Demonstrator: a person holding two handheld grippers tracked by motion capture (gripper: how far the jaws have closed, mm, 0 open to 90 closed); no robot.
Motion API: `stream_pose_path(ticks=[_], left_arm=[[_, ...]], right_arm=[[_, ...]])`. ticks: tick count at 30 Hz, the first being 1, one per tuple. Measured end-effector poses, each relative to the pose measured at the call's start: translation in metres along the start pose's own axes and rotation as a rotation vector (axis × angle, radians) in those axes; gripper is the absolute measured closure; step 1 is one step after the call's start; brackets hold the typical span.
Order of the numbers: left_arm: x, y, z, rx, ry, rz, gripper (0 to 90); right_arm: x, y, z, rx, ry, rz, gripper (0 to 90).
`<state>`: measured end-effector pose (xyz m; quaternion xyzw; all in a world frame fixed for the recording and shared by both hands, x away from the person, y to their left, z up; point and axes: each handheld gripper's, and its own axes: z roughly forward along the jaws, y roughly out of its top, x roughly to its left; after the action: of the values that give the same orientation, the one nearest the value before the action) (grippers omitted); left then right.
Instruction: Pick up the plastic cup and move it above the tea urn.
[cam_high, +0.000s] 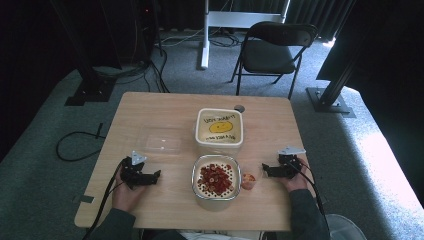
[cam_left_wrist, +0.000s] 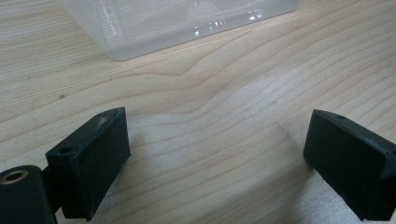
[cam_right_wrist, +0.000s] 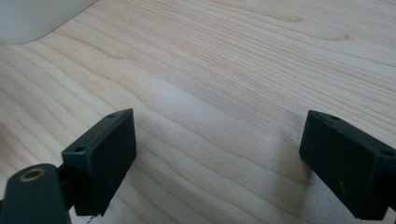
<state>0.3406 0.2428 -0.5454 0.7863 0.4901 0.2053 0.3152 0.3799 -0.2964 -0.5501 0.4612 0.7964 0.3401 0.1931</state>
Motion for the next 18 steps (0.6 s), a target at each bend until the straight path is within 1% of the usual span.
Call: stream_pose_path(ticks=[2,4,5,7,8,12,15,16,18], left_arm=[[0.001,0.000,-0.001,-0.002,0.002,0.000,11.5],[0.003,0.000,-0.002,-0.006,-0.002,0.003,11.5],[0.005,0.000,-0.003,-0.004,-0.005,0.009,15.9],[0.007,0.000,-0.004,-0.003,-0.012,0.012,18.3],[0.008,0.001,-0.004,0.001,-0.009,0.011,20.4],[0.014,0.003,-0.008,0.022,-0.006,0.003,33.5],[0.017,0.005,-0.010,0.040,0.001,0.010,38.9],[0.018,0.005,-0.011,0.032,0.007,0.012,39.8],[0.021,0.007,-0.016,0.012,0.005,0.005,41.5]], right_arm=[[0.001,0.000,0.000,0.000,-0.007,0.007,10.5],[0.002,0.000,0.000,0.000,-0.013,0.014,10.5],[0.002,0.001,0.001,0.000,-0.020,0.019,10.5],[0.002,0.001,0.001,-0.002,-0.026,0.025,12.6],[0.002,0.001,0.000,-0.008,-0.031,0.029,13.5],[0.002,0.000,0.000,-0.008,-0.033,0.030,13.6],[0.002,0.000,0.000,-0.009,-0.034,0.032,13.6],[0.002,0.000,0.000,-0.009,-0.035,0.032,13.6],[0.002,0.000,0.000,-0.009,-0.035,0.033,13.6]])
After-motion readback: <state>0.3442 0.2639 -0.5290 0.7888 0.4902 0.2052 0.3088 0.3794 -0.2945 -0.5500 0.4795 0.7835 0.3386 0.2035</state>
